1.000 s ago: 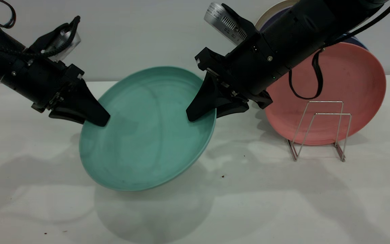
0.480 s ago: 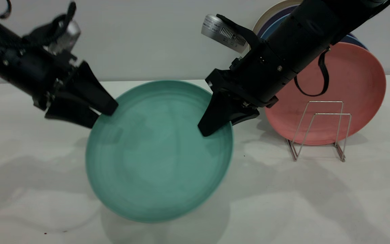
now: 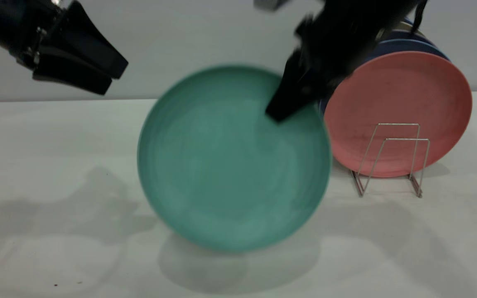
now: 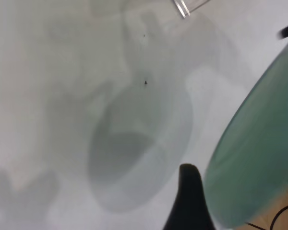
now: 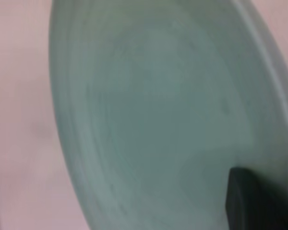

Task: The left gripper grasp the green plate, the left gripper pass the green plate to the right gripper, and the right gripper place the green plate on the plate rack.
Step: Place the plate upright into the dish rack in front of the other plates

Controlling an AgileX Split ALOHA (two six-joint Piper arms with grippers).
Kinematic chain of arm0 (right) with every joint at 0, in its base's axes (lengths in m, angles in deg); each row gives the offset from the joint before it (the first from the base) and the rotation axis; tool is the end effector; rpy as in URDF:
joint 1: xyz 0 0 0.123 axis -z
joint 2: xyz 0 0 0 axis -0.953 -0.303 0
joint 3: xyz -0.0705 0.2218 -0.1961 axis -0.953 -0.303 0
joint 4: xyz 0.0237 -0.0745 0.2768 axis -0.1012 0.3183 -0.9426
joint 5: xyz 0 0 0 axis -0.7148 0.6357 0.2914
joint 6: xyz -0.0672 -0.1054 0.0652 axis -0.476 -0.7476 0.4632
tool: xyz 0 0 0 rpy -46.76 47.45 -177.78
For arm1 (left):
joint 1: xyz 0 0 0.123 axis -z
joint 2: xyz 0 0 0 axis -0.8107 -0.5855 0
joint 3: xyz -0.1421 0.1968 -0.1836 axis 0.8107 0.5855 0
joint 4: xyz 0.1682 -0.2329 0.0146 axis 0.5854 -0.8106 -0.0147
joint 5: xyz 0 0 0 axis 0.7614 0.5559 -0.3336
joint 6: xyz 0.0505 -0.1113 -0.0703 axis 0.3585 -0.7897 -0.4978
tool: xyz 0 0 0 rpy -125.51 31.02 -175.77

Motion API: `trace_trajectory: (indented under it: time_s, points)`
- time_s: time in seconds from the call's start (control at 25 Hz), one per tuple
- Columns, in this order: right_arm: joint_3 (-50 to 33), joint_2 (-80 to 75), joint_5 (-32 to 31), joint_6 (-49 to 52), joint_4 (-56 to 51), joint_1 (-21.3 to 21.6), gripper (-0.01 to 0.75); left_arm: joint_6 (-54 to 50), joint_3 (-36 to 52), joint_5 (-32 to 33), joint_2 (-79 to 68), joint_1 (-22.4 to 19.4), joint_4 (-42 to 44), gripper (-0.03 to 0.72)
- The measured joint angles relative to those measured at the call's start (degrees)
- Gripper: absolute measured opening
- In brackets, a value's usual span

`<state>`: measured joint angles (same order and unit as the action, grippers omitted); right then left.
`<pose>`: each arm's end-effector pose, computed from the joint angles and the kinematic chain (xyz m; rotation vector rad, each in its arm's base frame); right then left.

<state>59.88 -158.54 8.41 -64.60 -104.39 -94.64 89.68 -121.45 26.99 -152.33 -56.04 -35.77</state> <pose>0.4052 0.2375 0.1617 -1.5186 2.0307 0.4986 0.4144 -0.0847 0.1662 0.5771 2.5026 -0.9466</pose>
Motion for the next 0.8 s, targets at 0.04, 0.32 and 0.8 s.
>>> trace_trajectory:
  time_s: [0.04, 0.32, 0.8]
  points:
    - [0.0, 2.1, 0.0, -1.8, 1.8, 0.0, 0.068, 0.0, 0.0, 0.0, 0.4, 0.0, 0.1, 0.6]
    - [0.0, 11.5, 3.1, -5.9, 20.7, 4.0, 0.068, -0.1, 0.0, 0.2, 0.9, 0.0, 0.2, 0.593]
    - [-0.1, 12.1, 8.6, -4.0, 19.8, 19.1, 0.068, -0.2, 0.0, 0.2, 0.9, 0.0, 0.2, 0.593]
